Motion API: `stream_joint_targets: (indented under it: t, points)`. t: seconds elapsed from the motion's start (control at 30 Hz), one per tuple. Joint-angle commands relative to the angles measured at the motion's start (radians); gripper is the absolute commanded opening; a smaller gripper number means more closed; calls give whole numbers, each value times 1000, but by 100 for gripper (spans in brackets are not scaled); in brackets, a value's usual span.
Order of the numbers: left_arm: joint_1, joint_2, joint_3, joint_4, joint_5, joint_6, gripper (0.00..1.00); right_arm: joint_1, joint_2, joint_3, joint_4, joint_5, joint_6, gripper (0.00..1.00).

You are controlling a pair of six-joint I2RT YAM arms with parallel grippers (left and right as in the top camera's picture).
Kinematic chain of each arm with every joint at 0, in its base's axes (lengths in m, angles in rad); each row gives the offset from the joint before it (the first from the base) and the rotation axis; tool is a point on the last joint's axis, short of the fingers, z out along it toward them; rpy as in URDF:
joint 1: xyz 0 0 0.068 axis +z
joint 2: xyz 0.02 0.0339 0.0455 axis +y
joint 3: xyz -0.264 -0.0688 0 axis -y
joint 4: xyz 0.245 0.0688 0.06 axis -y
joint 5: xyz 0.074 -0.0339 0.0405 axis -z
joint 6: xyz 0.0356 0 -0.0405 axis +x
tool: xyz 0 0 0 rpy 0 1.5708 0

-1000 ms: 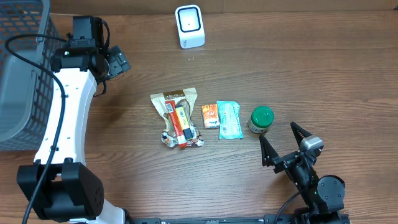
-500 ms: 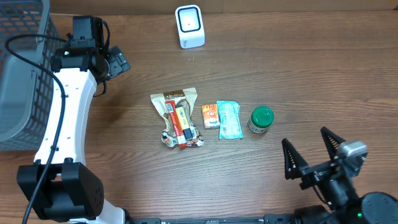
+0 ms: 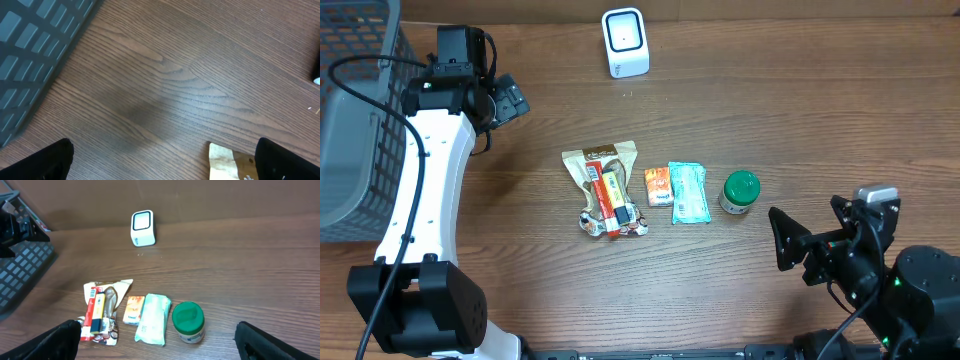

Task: Scan the item barcode
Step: 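Swing the right gripper over the orange box and teal pack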

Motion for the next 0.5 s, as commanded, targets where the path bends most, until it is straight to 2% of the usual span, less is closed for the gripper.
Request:
stream_joint_targets:
  t: [0.0, 0.47]
  points:
    - [4, -9, 5, 1, -2, 22, 100, 4, -5, 23, -3, 13, 3, 100]
    - [4, -9, 5, 1, -2, 21, 100, 4, -5, 23, -30, -25, 3, 100]
